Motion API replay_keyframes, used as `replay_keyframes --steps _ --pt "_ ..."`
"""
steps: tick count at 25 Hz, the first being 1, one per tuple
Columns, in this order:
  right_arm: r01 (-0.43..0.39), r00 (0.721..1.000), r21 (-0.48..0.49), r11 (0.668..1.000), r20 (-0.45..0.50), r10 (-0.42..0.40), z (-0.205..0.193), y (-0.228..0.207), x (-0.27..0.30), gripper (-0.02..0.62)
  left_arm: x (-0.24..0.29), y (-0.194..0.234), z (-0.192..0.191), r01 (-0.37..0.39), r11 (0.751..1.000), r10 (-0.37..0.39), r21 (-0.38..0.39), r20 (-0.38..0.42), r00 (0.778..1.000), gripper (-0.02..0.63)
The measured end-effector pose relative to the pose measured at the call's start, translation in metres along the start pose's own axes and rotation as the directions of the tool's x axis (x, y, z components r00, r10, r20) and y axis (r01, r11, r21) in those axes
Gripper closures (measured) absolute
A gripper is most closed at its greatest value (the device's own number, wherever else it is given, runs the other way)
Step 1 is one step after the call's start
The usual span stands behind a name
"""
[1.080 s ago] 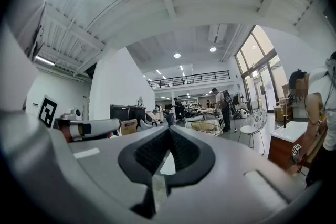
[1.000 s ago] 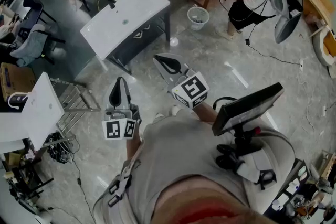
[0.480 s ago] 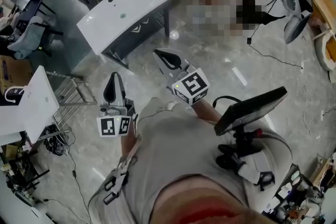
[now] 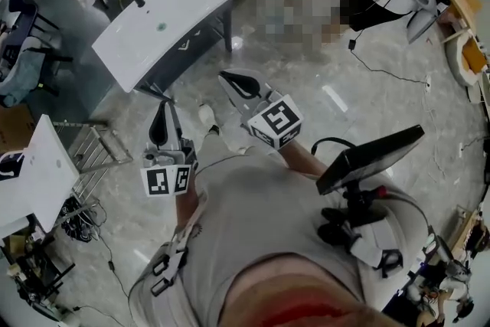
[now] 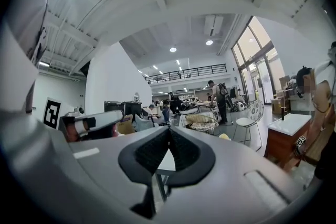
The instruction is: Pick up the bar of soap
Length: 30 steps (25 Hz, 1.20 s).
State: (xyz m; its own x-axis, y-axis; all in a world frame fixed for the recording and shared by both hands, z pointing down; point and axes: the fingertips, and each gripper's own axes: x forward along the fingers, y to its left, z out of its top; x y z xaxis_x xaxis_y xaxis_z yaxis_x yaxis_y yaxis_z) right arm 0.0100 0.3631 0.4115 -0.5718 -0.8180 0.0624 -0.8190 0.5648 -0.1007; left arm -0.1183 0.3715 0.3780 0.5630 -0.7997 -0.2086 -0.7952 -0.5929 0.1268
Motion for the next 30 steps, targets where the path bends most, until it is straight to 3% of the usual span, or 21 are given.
replay_keyframes --steps 11,22,30 --pt "0.011 1.0 0.023 1.0 -0.014 -0.01 0.015 -0.047 0.113 0.594 0.096 0.105 -0.015 -0.013 1.0 0.013 -0.015 -0.031 0.999 0.607" --pt "0.002 0.999 0.015 1.0 -0.033 -0.001 0.035 -0.069 0.234 0.594 0.172 0.188 -0.02 0.152 0.985 -0.156 -0.078 -0.043 0.987 0.607" --pt "0.019 0.999 0.016 1.0 -0.037 -0.018 0.03 -0.086 0.284 0.594 0.203 0.229 -0.036 0.188 0.976 -0.194 -0.107 -0.045 0.98 0.607"
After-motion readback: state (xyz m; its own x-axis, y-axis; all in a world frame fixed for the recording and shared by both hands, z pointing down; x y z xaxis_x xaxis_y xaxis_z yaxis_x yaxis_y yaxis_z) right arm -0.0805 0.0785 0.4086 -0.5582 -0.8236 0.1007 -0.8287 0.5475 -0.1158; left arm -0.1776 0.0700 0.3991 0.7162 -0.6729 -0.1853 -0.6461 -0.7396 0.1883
